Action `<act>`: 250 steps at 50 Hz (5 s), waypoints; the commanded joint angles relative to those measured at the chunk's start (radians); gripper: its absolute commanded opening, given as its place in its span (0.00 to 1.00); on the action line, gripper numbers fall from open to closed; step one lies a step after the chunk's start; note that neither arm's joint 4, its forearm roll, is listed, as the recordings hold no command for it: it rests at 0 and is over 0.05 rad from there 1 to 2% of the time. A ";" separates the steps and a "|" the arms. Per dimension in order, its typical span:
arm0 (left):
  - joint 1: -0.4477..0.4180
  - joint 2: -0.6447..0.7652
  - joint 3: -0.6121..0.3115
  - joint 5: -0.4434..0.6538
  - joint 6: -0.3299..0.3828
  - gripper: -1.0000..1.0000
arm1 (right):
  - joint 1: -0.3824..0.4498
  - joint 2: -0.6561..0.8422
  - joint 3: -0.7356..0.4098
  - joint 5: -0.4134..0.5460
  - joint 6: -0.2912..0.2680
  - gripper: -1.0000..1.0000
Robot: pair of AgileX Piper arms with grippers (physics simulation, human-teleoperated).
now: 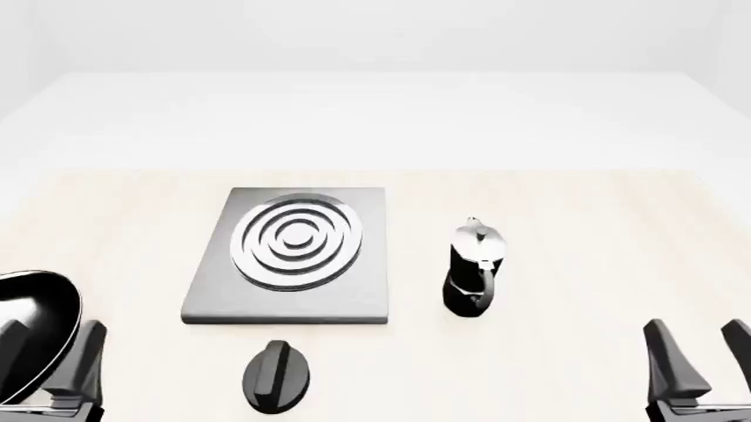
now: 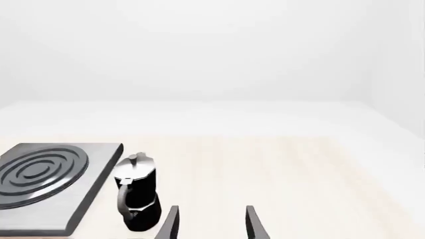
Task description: Turn on the stove and put the moka pot on it.
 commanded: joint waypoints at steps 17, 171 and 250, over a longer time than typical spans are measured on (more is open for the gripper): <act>-0.081 0.629 -0.249 -0.091 0.045 1.00 | -0.017 0.047 0.000 -0.027 0.030 1.00; -0.544 1.477 -0.623 0.261 -0.218 1.00 | -0.027 0.172 0.000 -0.118 0.096 1.00; -0.367 1.453 -0.567 0.146 -0.118 1.00 | -0.022 0.238 0.000 -0.164 0.089 1.00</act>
